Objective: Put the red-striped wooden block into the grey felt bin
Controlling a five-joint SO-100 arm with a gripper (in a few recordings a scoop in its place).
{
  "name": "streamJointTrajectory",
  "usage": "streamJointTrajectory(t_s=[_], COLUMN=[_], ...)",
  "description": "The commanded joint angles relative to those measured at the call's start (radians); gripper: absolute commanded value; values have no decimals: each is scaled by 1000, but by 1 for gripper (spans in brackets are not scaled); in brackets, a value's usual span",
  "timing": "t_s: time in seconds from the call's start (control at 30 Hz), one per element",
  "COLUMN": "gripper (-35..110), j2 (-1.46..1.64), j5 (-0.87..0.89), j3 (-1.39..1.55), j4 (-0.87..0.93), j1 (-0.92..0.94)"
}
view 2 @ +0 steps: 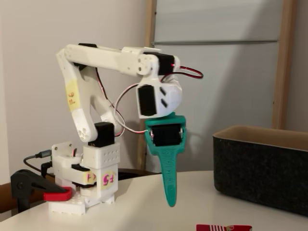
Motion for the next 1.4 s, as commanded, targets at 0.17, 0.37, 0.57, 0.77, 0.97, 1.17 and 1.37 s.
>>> streamJointTrajectory(t_s=[0.17, 0.37, 0.57, 0.77, 0.97, 1.17, 1.37], gripper=[26, 28, 28, 27, 27, 28, 29], j2=[-101, -261, -393, -488, -583, -681, -736], j5=[-100, -95, -80, -89, -95, -67, 5], j3=[-92, -196, -316, -417, -505, -558, -572], j4=[18, 17, 15, 14, -28, -94, -178], j1=[-123, -155, -163, -163, -166, -150, -110])
